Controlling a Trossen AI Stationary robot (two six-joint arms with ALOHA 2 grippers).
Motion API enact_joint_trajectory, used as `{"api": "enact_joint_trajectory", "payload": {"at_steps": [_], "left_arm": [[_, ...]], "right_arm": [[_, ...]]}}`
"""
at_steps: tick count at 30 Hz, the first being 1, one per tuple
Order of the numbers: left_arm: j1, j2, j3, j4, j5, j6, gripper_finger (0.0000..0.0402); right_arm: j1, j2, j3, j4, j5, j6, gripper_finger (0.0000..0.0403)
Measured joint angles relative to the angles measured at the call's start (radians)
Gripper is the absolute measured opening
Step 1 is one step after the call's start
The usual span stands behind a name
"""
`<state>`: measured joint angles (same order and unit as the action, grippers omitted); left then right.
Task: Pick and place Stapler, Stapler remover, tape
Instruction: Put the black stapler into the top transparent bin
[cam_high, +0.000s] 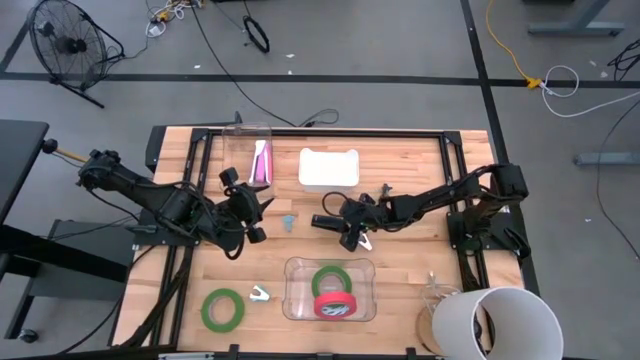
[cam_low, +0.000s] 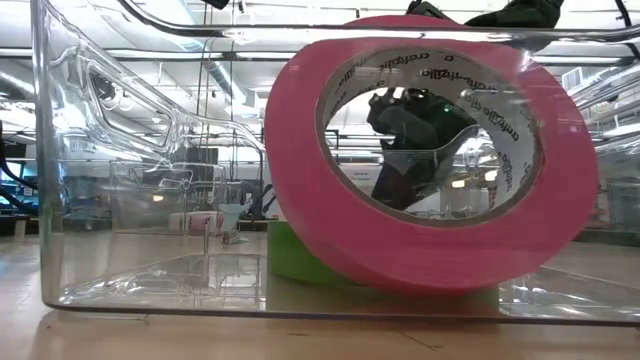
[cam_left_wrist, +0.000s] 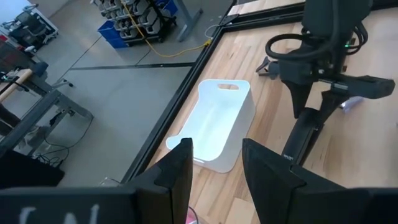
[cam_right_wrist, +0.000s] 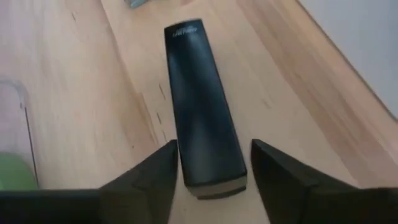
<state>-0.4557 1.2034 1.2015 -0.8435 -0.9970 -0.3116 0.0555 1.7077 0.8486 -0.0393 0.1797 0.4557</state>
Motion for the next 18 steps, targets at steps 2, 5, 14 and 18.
{"api": "enact_joint_trajectory", "payload": {"at_steps": [2, 5, 14, 18], "left_arm": [[0.000, 0.000, 0.000, 0.000, 0.000, 0.000, 0.0142], [0.000, 0.000, 0.000, 0.001, 0.000, 0.000, 0.0142], [0.000, 0.000, 0.000, 0.001, 0.000, 0.000, 0.0142], [0.000, 0.000, 0.000, 0.010, 0.001, -0.001, 0.0142]], "right_arm": [[0.000, 0.000, 0.000, 0.013, 0.001, -0.002, 0.0141], [0.000, 0.000, 0.000, 0.037, -0.024, -0.022, 0.0101], [0.000, -0.022, 0.006, 0.052, -0.065, -0.023, 0.0102], [0.000, -0.068, 0.035, 0.033, -0.060, -0.046, 0.0102]]}}
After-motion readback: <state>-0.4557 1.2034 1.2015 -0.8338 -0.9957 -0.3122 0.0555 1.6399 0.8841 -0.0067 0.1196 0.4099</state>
